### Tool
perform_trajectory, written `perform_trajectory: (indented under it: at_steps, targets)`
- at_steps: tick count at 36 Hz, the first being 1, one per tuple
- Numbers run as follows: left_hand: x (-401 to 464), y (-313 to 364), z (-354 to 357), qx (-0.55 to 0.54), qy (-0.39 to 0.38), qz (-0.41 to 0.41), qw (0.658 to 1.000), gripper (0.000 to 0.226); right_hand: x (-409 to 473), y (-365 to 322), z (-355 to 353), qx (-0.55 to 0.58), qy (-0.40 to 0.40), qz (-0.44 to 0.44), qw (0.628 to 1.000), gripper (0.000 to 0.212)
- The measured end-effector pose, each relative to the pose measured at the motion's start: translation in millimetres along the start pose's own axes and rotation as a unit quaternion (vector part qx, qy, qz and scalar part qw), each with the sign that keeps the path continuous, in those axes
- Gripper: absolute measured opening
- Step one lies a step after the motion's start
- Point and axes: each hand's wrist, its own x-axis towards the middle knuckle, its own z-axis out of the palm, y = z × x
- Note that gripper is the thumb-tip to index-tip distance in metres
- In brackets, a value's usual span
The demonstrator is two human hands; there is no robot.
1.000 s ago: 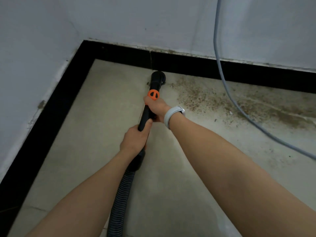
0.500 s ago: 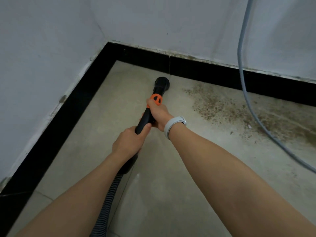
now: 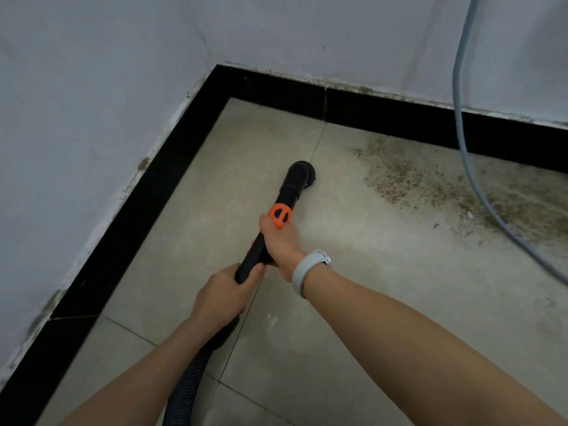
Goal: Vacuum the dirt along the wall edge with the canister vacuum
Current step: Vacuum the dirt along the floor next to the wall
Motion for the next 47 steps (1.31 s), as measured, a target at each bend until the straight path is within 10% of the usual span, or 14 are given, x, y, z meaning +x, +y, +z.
perform_trajectory:
  at_steps: [11,32,47]
  targets:
    - [63.3,48.4,2.8,-0.012,-0.005,0.046,0.999,0.059,37.6,-58.2,-19.6,-0.050,0.060,-0.038,0.996,0.057]
    - [-46.8,-17.2,9.1,0.066,-0.087,0.065,0.992,0.046,-54.8,65.2,-31.0,0.093,0.036,0.009,0.995,0.021]
    - [-16.0,42.7,5.9,-0.027,-0.022,0.045,0.998,0.049,-16.5,-24.7,-38.8,-0.029,-0.009,0.027,0.999,0.026]
